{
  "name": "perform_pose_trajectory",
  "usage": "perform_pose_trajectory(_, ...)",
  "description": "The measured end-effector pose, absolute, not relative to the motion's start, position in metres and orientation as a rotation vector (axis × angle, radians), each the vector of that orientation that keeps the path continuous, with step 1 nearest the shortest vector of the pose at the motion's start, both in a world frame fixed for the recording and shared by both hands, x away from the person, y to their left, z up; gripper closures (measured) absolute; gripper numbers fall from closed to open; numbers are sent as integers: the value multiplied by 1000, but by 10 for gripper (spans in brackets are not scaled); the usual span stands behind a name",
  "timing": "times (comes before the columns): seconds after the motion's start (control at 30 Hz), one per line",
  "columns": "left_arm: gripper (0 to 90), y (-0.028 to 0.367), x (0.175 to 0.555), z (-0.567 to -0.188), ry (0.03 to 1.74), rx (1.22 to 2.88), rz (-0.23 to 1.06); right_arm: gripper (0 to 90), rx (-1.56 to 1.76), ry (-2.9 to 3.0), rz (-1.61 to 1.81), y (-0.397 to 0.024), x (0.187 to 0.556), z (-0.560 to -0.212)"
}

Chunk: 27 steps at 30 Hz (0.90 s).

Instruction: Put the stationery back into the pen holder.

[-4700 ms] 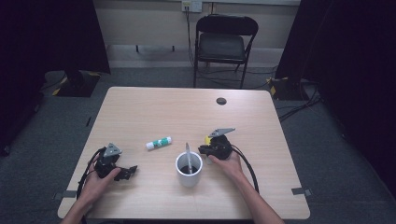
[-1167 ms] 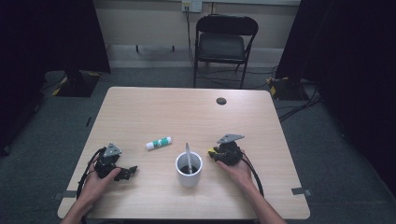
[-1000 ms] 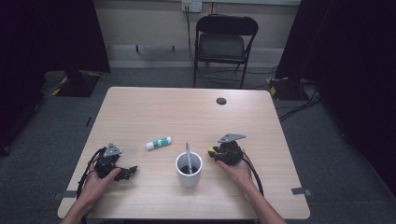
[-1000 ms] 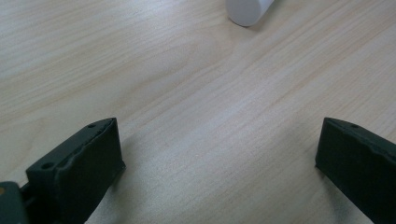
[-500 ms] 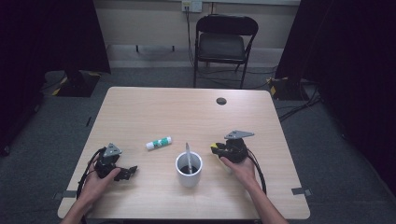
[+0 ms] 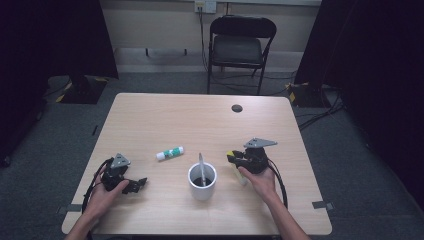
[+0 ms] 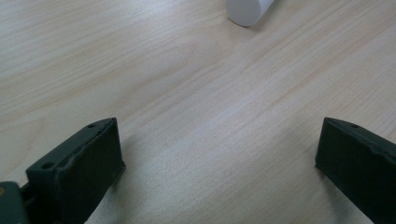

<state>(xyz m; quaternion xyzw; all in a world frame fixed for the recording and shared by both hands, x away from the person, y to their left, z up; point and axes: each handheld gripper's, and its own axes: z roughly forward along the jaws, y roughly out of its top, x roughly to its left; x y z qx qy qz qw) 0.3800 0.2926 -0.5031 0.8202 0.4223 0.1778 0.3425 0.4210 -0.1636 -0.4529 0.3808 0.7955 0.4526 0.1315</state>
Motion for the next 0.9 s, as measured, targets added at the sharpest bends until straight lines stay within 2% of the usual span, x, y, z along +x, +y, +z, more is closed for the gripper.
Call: perform_pose_trajectory(0.9, 0, 293, 380, -503, 1099, 2133, 462, 674, 1019, 2202, 1542, -167, 406, -418)
